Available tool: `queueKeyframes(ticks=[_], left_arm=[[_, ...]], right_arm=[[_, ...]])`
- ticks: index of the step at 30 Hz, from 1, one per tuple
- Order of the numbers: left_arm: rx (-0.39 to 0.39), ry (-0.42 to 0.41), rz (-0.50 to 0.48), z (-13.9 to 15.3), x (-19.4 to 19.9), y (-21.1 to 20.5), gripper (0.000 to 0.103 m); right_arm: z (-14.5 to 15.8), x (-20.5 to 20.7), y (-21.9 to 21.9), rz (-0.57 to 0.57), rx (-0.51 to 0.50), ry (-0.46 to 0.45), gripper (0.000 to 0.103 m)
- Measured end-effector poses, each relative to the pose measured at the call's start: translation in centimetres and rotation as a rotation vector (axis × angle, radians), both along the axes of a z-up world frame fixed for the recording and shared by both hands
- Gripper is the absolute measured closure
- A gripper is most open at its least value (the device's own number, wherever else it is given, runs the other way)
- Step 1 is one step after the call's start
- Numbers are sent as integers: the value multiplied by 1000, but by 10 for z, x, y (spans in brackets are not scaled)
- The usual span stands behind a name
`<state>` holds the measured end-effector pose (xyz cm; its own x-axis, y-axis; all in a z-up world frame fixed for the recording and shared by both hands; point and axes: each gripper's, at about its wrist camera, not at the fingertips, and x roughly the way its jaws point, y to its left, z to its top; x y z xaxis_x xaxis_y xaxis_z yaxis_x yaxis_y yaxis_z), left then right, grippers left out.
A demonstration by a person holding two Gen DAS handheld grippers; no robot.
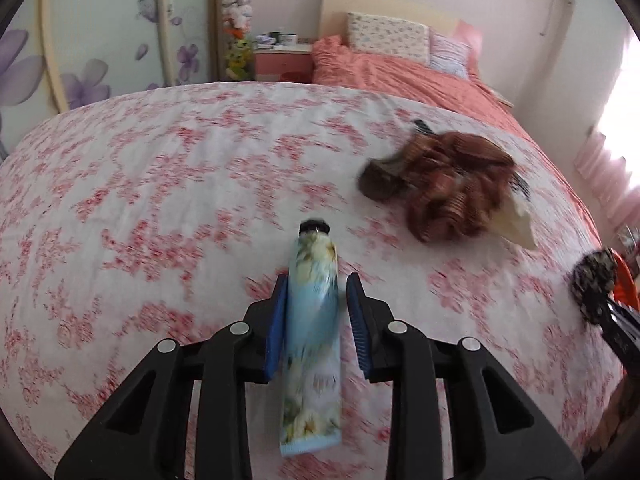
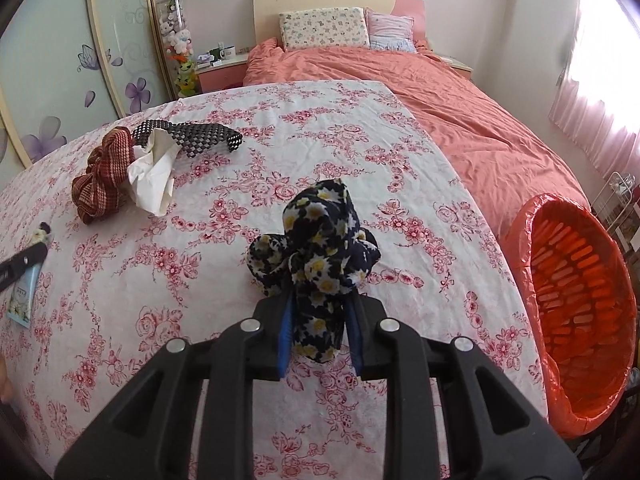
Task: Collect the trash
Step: 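Carry the lotion tube and floral scrunchie over the orange basket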
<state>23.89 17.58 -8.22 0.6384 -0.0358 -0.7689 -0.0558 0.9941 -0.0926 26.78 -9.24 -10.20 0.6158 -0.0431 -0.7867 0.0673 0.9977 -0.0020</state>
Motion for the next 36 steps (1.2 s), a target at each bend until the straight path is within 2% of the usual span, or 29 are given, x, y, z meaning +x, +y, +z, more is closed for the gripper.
queueKeyframes(ticks=[2,14,16,19,26,30,36], left_arm=[[34,-3,-25,-1,-4,-9,73],[-1,9,32,0,17,2,73],[11,2,28,-1,18,0,78],[15,-4,29,-1,18,-1,78],[7,-6,29,4,11,-5,79],[41,-41,3,16,0,-16,79],[43,-65,-31,30,-11,-32,79]], right_arm=[[0,0,1,-1,2,1,78],[-2,0,-2,-4,34,4,76],[-2,0,-3,-3,38,4,75],[-2,-1,-3,-3,44,3,75],[3,-5,-1,20,39,-14,88],[12,-18,-7,12,62,-42,89],[34,-43,-20,-4,63,-95,89]])
